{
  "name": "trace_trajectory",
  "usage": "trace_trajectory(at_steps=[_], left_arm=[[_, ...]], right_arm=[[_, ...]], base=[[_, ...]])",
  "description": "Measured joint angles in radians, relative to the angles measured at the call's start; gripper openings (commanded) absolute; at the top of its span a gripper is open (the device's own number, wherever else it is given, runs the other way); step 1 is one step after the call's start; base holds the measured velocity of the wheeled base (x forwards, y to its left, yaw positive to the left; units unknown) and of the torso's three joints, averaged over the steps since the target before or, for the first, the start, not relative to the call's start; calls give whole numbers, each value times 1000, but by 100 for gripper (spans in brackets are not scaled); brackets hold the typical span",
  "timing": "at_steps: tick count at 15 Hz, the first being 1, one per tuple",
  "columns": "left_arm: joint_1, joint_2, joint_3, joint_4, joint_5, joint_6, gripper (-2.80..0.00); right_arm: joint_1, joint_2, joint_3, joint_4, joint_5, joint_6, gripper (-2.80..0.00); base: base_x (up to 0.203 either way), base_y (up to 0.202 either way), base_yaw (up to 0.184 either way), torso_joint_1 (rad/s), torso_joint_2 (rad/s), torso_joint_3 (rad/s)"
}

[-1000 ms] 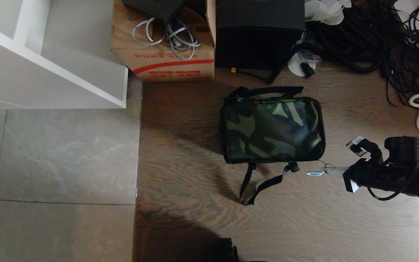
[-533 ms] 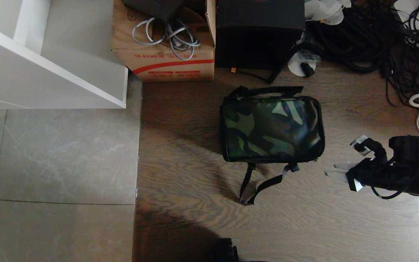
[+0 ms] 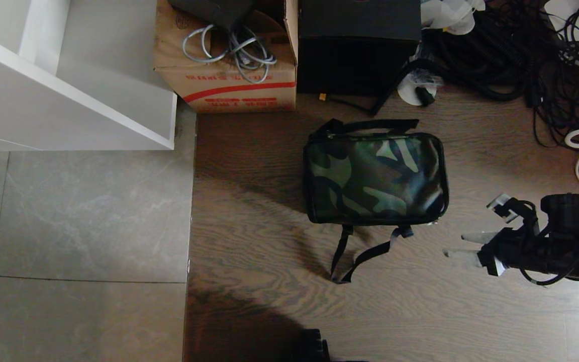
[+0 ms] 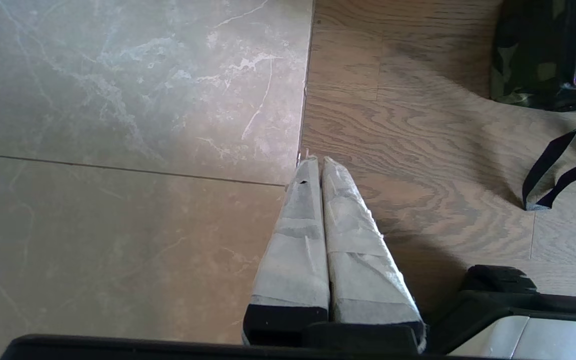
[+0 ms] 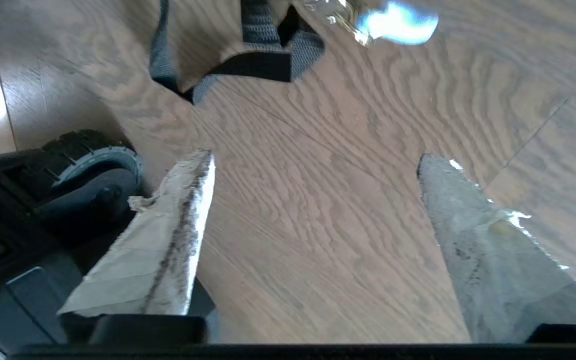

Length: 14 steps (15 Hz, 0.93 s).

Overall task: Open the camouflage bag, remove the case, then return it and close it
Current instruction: Open the top of the storage box

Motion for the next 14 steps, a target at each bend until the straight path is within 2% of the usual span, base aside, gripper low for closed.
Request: trace_trajectory(at_steps=[3, 14], left_arm=[[0, 0, 0, 0, 0, 0, -280], [0, 0, 0, 0, 0, 0, -280]], right_arm=[[2, -9, 9, -7, 31, -1, 0], [2, 4, -1, -26, 44, -5, 0]], base=[[0, 0, 0, 0, 0, 0], [0, 0, 0, 0, 0, 0]])
